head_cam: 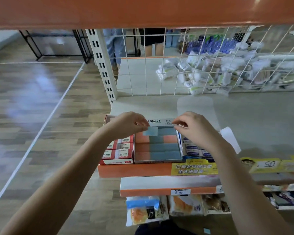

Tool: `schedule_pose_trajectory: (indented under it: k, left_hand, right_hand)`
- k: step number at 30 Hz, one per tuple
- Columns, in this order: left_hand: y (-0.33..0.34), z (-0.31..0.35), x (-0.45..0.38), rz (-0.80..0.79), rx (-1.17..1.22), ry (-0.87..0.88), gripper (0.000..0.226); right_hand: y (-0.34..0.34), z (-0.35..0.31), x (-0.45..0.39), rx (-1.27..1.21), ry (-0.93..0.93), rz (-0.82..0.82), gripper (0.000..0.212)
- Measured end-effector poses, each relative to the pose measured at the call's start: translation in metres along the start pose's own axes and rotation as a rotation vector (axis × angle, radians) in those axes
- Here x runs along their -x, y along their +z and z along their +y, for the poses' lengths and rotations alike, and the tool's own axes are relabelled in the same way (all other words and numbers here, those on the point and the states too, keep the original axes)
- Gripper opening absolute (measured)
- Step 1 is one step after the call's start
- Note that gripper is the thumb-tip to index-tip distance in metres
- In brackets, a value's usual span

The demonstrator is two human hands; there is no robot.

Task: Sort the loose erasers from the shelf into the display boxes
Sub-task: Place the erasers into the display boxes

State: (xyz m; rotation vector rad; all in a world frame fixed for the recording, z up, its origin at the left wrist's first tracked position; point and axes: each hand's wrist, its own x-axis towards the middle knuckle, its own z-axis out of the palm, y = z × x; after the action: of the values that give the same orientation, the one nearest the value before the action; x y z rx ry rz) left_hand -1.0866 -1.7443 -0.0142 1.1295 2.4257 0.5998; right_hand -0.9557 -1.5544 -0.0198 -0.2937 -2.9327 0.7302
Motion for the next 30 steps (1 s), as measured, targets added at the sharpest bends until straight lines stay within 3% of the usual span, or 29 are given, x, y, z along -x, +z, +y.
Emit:
schedule_pose_trajectory:
  k: [16,21,30]
  left_hand:
    - [0.034,0.008,-0.024,0.198,-0.284,0.043,0.022]
    - [0.036,0.009,-0.022,0.197,-0.276,0.043,0.026]
    - [0.038,0.01,-0.018,0.189,-0.506,0.114,0.034]
  right_hand:
    - [0.015,0.005,-0.014,0.059,-0.003,-0.029,0.026]
    - [0.016,0.006,-0.016,0.051,-0.001,-0.012,0.025]
    - [0.017,0.005,-0.015,0.043,0.009,0.013,0.025]
